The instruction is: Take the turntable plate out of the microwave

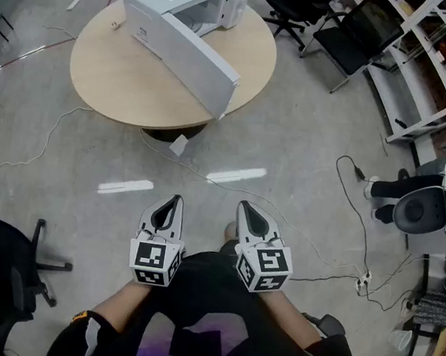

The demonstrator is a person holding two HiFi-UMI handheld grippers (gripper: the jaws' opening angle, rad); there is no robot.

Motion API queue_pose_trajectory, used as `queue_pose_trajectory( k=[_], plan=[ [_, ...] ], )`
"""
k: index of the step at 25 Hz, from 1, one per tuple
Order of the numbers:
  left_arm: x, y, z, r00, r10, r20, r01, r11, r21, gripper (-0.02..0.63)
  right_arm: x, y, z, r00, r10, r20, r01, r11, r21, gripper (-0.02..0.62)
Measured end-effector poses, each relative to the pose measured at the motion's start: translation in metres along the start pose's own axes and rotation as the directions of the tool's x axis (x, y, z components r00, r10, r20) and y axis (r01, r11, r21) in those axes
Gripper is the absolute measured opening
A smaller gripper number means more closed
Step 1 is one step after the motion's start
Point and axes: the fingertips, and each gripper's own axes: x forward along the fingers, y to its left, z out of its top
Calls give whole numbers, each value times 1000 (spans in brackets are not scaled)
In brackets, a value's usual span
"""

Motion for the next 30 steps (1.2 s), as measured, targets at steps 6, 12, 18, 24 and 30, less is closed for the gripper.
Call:
queue_pose_trajectory(
  k=[6,12,18,24,30],
  plan=[
    [38,-31,0,999,-29,-31,29,999,17,46,3,-45,0,1000,-11,-2,11,999,32,15],
    [88,-86,23,1000,-23,-11,24,998,55,46,-5,-117,13,999,-2,35,1,999,36,15],
    [141,-146,39,1000,-13,-10,14,997,72,46,-16,-197,19,997,6,81,-11,998,57,15],
    [188,-212,42,999,-27,-23,29,994,105,46,-28,-272,23,995,12,99,-19,997,75,15],
    [216,-241,44,999,-15,-52,21,991,133,46,-32,-315,26,995,18,103,-27,996,86,15]
  ],
)
